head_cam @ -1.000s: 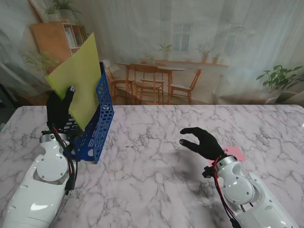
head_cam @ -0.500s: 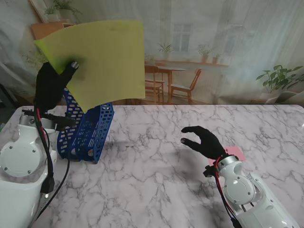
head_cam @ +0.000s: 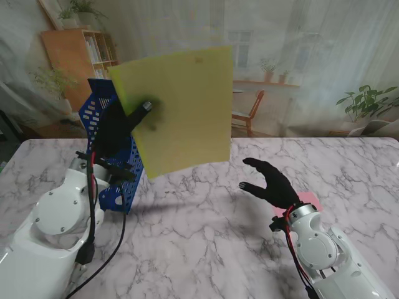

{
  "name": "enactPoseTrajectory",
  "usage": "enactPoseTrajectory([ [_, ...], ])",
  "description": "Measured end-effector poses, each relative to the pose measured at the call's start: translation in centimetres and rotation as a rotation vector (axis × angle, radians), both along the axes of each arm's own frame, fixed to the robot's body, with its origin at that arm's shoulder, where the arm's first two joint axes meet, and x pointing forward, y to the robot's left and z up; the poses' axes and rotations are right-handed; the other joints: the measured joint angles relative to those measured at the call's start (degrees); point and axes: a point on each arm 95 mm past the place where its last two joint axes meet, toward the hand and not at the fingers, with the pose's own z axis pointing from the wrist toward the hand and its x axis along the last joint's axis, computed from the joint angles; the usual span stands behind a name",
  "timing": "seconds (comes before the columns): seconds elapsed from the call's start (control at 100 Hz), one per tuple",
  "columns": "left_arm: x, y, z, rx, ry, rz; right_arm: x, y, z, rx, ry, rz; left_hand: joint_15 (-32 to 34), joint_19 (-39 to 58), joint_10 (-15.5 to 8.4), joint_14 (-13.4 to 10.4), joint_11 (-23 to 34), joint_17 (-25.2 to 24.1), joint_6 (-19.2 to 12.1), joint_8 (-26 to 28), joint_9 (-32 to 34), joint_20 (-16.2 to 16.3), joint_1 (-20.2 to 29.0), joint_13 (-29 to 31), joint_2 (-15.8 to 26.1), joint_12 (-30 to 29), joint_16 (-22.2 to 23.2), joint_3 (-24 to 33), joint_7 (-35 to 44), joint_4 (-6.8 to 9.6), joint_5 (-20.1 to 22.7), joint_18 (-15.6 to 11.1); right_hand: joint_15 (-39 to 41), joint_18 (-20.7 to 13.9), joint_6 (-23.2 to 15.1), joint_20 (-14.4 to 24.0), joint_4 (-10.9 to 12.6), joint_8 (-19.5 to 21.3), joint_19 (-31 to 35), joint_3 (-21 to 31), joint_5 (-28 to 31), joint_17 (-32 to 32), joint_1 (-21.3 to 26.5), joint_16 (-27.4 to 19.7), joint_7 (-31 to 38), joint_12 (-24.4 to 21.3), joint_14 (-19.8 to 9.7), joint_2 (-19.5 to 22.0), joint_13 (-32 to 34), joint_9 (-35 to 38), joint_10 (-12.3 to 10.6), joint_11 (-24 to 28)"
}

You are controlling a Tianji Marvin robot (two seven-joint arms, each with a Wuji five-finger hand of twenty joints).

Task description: Open the sliding file folder, put the receipt in and insert it into the document holder

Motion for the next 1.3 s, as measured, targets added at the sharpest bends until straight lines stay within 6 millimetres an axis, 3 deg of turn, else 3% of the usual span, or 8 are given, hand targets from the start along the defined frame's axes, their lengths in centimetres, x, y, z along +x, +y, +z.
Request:
enactPoseTrajectory([
  [0.29, 1.5, -2.9, -4.7, -0.014, 0.228, -0.06, -0.4, -0.5, 0.3, 0.063, -0.042, -0.005, 1.2, 1.4, 0.8, 0.6, 0.1, 0.4, 0.4, 0.0, 0.6, 0.6, 0.0, 0.1, -0.6, 0.0, 0.6, 0.0, 0.0, 0.0, 0.0, 0.6, 0.6, 1.4, 1.6, -0.1, -3.3, -4.3, 0.1, 3.2, -5.8, -1.6, -10.8, 0.5, -2.2, -5.9, 0.0, -4.8, -3.0, -7.9, 0.0, -10.8],
  [0.57, 0.8, -5.7, -6.9, -0.027, 0.334, -0.124, -0.6, -1.1, 0.4, 0.117, -0.058, -0.022, 1.8, 2.0, 0.8, 0.8, 0.1, 0.5, 0.4, 0.6, 0.6, 0.6, 0.0, 0.2, -0.6, 0.1, 0.6, 0.0, 0.0, 0.0, 0.0, 0.7, -0.9, 1.4, 4.1, -1.8, -4.4, -10.6, -2.2, 5.5, -6.9, -2.5, -12.2, -1.4, -11.5, -6.5, 0.0, -8.4, -5.0, -7.9, 0.7, -13.2],
  [0.61, 0.7, -6.1, -7.2, -0.041, 0.361, -0.135, -0.5, -1.2, 0.4, 0.126, -0.055, -0.026, 1.8, 2.0, 0.8, 0.8, 0.1, 0.5, 0.4, 0.6, 0.6, 0.6, 0.0, 0.2, -0.6, 0.1, 0.6, 0.0, 0.0, -0.01, 0.0, 0.8, -0.9, 1.5, 4.1, -1.8, -4.4, -10.5, -2.3, 7.2, -6.9, -2.5, -12.8, -1.4, -11.6, -5.2, 0.0, -9.2, -4.9, -7.9, 0.7, -10.5],
  [0.68, 0.7, -6.6, -7.7, -0.066, 0.408, -0.156, -0.4, -1.3, 0.2, 0.16, -0.046, -0.029, 1.8, 2.1, 0.9, 0.9, 0.1, 0.5, 0.4, 0.6, 0.6, 0.6, 0.0, 0.2, -0.6, 0.1, 0.6, 0.0, 0.0, -0.01, 0.0, 0.9, -0.9, 2.2, 4.1, -1.4, -4.4, -6.6, -2.4, 8.7, -6.9, -2.3, -14.3, -1.3, -9.6, -3.1, -0.1, -9.7, -4.8, -7.9, 0.7, -4.9],
  [0.76, 0.6, -7.1, -8.1, -0.072, 0.451, -0.175, -0.4, -1.4, 0.1, 0.194, -0.025, -0.015, 1.8, 2.1, 1.1, 1.2, 0.1, 0.5, 0.5, 0.7, 0.6, 0.6, 0.0, 0.2, -0.6, 0.1, 0.6, 0.0, -0.1, -0.01, 0.0, 1.2, -0.9, 2.8, 4.1, -0.7, -4.8, -1.8, -2.4, 9.5, -6.2, -2.2, -14.6, -0.8, -4.1, -2.9, -0.4, -9.9, -4.8, -7.9, 0.1, -4.1],
  [0.93, 0.2, -8.1, -8.6, -0.044, 0.471, -0.2, -0.4, -1.3, 0.0, 0.187, 0.01, 0.024, 1.8, 2.1, 1.4, 1.3, 0.0, 0.5, 0.5, 0.9, 0.6, 0.6, 0.0, 0.2, -0.6, 0.1, 0.6, 0.0, -0.2, -0.01, 0.0, 1.3, -0.9, 3.4, 4.6, -0.6, -5.0, 2.5, -2.4, 11.1, -2.1, -2.3, -15.9, -0.5, 1.8, -5.3, -0.5, -11.5, -4.8, -7.9, -0.1, -9.3],
  [1.07, 0.1, -8.7, -8.9, -0.032, 0.492, -0.221, -0.4, -1.1, 0.0, 0.238, 0.027, 0.03, 1.8, 2.2, 1.4, 1.3, 0.0, 0.5, 0.5, 1.3, 0.6, 0.8, 0.0, 0.2, -0.6, 0.1, 0.6, 0.0, -0.5, -0.01, 0.0, 1.3, -0.9, 3.4, 3.8, -0.6, -5.0, 9.6, -3.1, 11.6, 2.3, -2.6, -16.4, -0.5, 8.8, -5.8, -0.5, -11.5, -4.8, -7.9, -0.1, -10.3],
  [1.3, 0.2, -9.5, -9.6, -0.02, 0.534, -0.232, -0.3, -1.3, 0.1, 0.218, -0.025, 0.028, 1.8, 3.0, 1.4, 1.5, 0.0, 0.5, 0.4, 2.1, 0.6, 1.3, 0.0, 0.2, -0.6, 0.1, 0.6, 0.0, -0.4, -0.01, 0.1, 1.4, -0.9, 3.5, -0.1, -0.6, -5.0, 12.5, -4.2, 11.1, 12.8, -2.8, -16.2, -0.5, 16.6, -2.2, -0.5, -13.1, -4.7, -7.8, -0.6, -2.7],
])
